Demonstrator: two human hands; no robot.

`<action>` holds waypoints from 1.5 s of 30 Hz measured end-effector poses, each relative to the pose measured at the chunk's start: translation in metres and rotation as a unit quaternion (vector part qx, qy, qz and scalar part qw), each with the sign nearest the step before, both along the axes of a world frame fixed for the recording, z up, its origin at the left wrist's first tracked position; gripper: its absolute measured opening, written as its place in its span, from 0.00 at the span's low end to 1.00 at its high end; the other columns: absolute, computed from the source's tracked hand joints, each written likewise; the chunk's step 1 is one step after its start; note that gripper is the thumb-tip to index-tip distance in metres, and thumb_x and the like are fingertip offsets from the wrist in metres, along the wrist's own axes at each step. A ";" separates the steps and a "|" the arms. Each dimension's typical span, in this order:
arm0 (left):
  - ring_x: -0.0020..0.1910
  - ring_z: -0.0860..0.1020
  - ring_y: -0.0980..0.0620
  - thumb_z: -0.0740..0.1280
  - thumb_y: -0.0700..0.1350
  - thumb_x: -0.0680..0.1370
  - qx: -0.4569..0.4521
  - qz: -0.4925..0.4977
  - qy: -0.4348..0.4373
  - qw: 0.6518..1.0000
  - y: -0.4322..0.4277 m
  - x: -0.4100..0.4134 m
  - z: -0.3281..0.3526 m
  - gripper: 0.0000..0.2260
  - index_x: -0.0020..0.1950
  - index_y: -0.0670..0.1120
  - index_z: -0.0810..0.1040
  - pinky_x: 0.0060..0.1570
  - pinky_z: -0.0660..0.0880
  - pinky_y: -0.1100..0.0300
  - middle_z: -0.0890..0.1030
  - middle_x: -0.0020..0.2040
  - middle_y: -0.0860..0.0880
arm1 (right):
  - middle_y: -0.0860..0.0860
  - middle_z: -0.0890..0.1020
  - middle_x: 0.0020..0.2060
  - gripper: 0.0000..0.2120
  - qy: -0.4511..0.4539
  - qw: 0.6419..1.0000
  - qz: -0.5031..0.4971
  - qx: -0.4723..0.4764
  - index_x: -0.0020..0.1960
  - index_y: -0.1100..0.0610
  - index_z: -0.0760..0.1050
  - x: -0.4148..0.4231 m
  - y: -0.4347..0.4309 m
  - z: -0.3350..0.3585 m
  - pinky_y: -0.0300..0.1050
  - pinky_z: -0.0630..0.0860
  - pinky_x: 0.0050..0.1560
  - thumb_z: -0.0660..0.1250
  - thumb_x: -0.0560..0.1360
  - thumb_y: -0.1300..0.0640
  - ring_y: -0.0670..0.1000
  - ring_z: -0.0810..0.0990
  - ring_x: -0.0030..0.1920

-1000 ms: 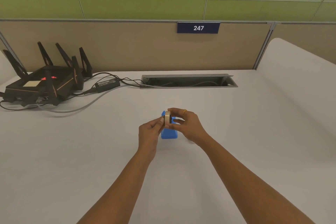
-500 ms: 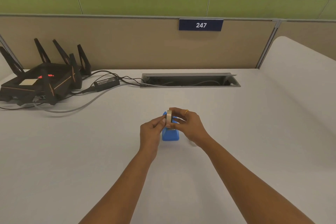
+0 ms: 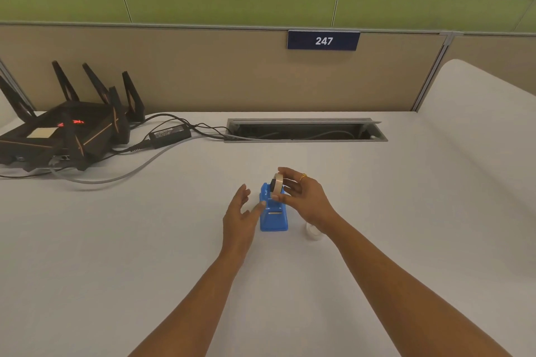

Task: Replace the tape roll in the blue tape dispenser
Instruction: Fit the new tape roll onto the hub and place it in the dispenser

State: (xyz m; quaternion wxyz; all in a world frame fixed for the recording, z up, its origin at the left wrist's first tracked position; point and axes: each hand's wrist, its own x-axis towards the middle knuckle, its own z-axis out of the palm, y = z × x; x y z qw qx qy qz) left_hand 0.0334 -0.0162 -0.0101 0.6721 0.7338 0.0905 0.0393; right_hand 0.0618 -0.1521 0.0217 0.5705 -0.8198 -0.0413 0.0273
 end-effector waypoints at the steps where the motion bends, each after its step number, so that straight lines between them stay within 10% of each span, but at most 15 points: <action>1: 0.69 0.66 0.50 0.67 0.43 0.74 0.019 -0.021 -0.001 1.000 0.002 0.001 -0.004 0.27 0.71 0.48 0.61 0.63 0.65 0.58 0.68 0.70 0.47 | 0.55 0.77 0.62 0.26 0.001 1.000 0.003 -0.003 0.67 0.56 0.67 0.001 0.000 -0.001 0.43 0.70 0.62 0.69 0.71 0.63 0.52 0.75 0.62; 7: 0.72 0.63 0.48 0.72 0.46 0.69 0.138 -0.112 -0.012 0.984 0.000 0.007 -0.006 0.36 0.72 0.48 0.57 0.67 0.63 0.56 0.63 0.73 0.48 | 0.56 0.77 0.61 0.25 -0.020 0.998 0.034 -0.055 0.66 0.58 0.69 0.010 -0.002 -0.003 0.43 0.69 0.65 0.70 0.70 0.64 0.52 0.76 0.61; 13: 0.63 0.65 0.59 0.75 0.44 0.66 0.180 -0.152 -0.042 0.971 -0.004 0.010 -0.006 0.40 0.72 0.47 0.56 0.55 0.59 0.79 0.66 0.65 0.56 | 0.55 0.77 0.61 0.23 -0.051 0.988 0.057 -0.133 0.65 0.57 0.70 0.018 -0.005 -0.006 0.47 0.69 0.68 0.70 0.70 0.61 0.53 0.75 0.62; 45: 0.73 0.61 0.51 0.71 0.47 0.71 0.264 -0.175 -0.084 0.945 -0.006 0.014 -0.021 0.40 0.70 0.52 0.44 0.72 0.59 0.56 0.56 0.76 0.48 | 0.55 0.74 0.65 0.23 -0.032 0.975 0.115 -0.188 0.66 0.57 0.68 0.031 -0.009 -0.013 0.41 0.68 0.63 0.68 0.72 0.60 0.53 0.73 0.63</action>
